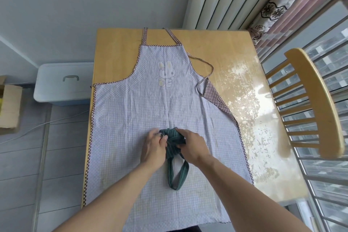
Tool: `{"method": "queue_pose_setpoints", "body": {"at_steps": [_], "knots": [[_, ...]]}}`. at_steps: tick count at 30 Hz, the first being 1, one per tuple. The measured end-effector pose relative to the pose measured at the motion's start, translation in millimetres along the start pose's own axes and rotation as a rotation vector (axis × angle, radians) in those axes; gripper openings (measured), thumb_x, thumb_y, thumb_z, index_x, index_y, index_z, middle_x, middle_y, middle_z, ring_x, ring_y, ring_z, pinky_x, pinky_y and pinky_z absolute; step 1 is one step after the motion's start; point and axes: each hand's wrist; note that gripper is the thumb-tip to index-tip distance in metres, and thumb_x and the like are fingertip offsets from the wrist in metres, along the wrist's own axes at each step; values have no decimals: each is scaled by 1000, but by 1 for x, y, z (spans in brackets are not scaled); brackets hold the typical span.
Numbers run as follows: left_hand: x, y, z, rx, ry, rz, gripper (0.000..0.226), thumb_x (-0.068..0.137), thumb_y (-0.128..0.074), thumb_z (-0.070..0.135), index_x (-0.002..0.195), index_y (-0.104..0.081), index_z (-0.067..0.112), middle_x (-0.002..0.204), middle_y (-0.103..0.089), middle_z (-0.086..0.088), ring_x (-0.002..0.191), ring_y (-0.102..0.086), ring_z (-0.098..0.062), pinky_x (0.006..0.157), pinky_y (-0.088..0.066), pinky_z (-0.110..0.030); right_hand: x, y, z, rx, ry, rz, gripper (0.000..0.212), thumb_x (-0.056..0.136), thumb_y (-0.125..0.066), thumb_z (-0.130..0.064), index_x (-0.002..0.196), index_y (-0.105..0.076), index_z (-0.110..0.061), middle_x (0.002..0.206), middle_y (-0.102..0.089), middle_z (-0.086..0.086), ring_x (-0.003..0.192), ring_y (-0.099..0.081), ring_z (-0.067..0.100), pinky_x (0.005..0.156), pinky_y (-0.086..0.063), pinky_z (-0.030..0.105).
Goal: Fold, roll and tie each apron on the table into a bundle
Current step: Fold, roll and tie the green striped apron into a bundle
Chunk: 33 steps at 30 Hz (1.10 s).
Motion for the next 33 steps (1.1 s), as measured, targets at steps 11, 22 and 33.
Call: {"method": "queue_pose_setpoints", "body": {"at_steps": [11, 22, 33], "knots": [[2, -5, -20, 177, -161, 185, 32, 104, -49, 31, 83, -71, 20, 93, -58, 10, 94, -45, -15, 92, -43, -35, 8, -26, -1, 513, -369, 201, 54, 89, -76, -30, 138, -55, -34, 101, -69, -20, 83, -68, 0, 74, -60, 31], [0, 23, -11, 358, -256, 163, 36, 104, -48, 35, 86, -72, 16, 110, -60, 10, 105, -52, -14, 96, -40, -33, 17, 0, 4, 41, -86, -30, 24, 94, -65, -37, 116, -67, -27, 101, -71, -7, 90, -65, 17, 74, -53, 34], [-17, 41, -25, 346, -119, 33, 46, 106, -43, 37, 63, -38, 22, 81, -43, 14, 86, -48, -13, 79, -42, -30, 10, 11, 30, -462, 184, 125, 20, 107, -44, -28, 109, -64, -30, 83, -73, -4, 80, -67, 19, 93, -48, 38]]}}
Point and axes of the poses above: each hand's wrist, its own x-axis towards the middle knuckle, its own y-axis out of the back of the hand, z = x × y
